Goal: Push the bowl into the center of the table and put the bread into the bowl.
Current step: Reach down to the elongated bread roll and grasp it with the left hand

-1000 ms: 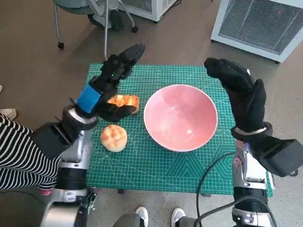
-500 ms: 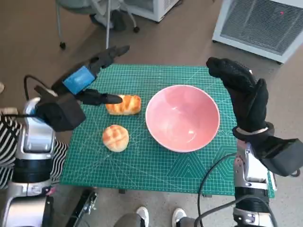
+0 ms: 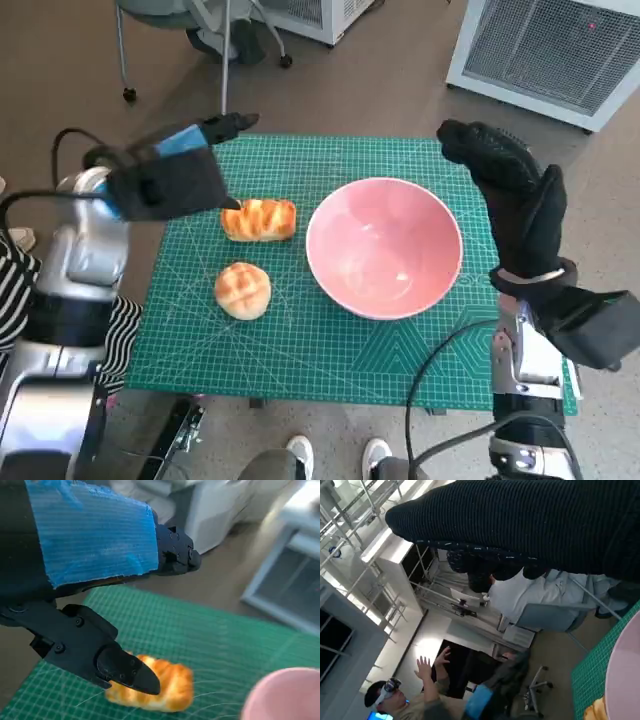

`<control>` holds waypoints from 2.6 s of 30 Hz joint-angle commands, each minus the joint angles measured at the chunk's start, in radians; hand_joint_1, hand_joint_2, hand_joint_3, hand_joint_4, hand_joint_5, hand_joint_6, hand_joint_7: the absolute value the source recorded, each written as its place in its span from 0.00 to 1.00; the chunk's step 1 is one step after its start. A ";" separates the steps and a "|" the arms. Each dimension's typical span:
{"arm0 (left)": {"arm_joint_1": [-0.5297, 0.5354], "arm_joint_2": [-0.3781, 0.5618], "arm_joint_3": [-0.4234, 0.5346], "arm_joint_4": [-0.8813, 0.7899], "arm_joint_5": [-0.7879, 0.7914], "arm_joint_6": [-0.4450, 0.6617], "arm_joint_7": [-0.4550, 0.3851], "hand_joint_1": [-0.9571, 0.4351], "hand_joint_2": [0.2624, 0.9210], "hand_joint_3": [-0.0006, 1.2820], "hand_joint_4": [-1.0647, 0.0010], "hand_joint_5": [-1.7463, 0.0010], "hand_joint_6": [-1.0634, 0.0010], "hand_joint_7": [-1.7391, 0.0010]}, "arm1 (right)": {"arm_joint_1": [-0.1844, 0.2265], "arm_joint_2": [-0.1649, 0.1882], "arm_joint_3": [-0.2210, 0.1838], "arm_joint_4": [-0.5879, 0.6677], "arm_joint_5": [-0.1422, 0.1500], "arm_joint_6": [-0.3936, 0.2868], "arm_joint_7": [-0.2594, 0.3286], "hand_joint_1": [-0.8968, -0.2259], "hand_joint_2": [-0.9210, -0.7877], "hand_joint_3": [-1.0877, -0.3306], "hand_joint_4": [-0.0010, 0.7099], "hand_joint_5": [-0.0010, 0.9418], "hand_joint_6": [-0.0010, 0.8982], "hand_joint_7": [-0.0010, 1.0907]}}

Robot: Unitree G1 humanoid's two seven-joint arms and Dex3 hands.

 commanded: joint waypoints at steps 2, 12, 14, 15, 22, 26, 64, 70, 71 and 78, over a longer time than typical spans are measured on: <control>-0.086 -0.028 -0.067 0.124 0.052 0.013 0.002 0.67 0.71 0.00 0.92 1.00 0.76 0.99 | 0.025 0.010 -0.002 0.008 0.010 0.010 -0.005 0.23 0.00 0.54 0.27 0.00 0.16 0.31; -0.175 -0.076 -0.132 0.325 0.085 -0.013 0.027 0.65 0.71 0.01 0.93 1.00 0.78 1.00 | 0.031 0.010 -0.008 0.005 0.014 0.006 -0.004 0.23 0.00 0.51 0.27 0.00 0.15 0.32; -0.189 -0.085 -0.142 0.366 0.088 -0.020 0.039 0.64 0.71 0.01 0.93 1.00 0.78 1.00 | 0.031 0.010 -0.009 0.010 0.014 0.003 -0.003 0.23 0.00 0.51 0.27 0.00 0.15 0.32; -0.195 -0.090 -0.146 0.387 0.089 -0.023 0.046 0.64 0.71 0.01 0.93 1.00 0.78 1.00 | 0.031 0.010 -0.010 0.011 0.014 0.002 -0.004 0.23 0.00 0.51 0.27 0.00 0.15 0.32; -0.233 -0.126 -0.168 0.508 0.099 -0.036 0.081 0.63 0.71 0.01 0.93 1.00 0.78 1.00 | 0.029 0.006 -0.019 0.025 0.017 -0.004 -0.003 0.24 0.00 0.50 0.28 0.00 0.15 0.32; -0.250 -0.148 -0.194 0.575 0.118 -0.039 0.102 0.61 0.71 0.00 0.94 1.00 0.78 1.00 | 0.032 0.008 -0.022 0.021 0.017 -0.001 -0.009 0.25 0.00 0.50 0.28 0.00 0.15 0.33; -0.160 -0.305 -0.296 0.762 0.185 -0.116 0.398 0.64 0.77 0.01 0.55 0.93 0.53 0.95 | 0.063 0.015 -0.017 -0.014 0.009 0.011 -0.032 0.26 0.00 0.52 0.28 0.00 0.16 0.35; -0.138 -0.307 -0.328 0.772 0.213 -0.141 0.451 0.64 0.81 0.01 0.38 0.82 0.38 0.93 | 0.069 0.013 -0.017 -0.025 0.008 0.014 -0.033 0.26 0.00 0.52 0.28 0.00 0.16 0.35; -0.136 -0.307 -0.331 0.774 0.217 -0.143 0.455 0.64 0.81 0.01 0.39 0.78 0.37 0.93 | 0.069 0.012 -0.018 -0.025 0.008 0.014 -0.033 0.26 0.00 0.52 0.28 0.00 0.16 0.35; -0.124 -0.306 -0.364 0.782 0.249 -0.157 0.481 0.73 0.96 0.04 0.37 0.34 0.38 0.56 | 0.075 0.010 -0.019 -0.032 0.009 0.016 -0.034 0.26 0.00 0.52 0.28 0.00 0.16 0.35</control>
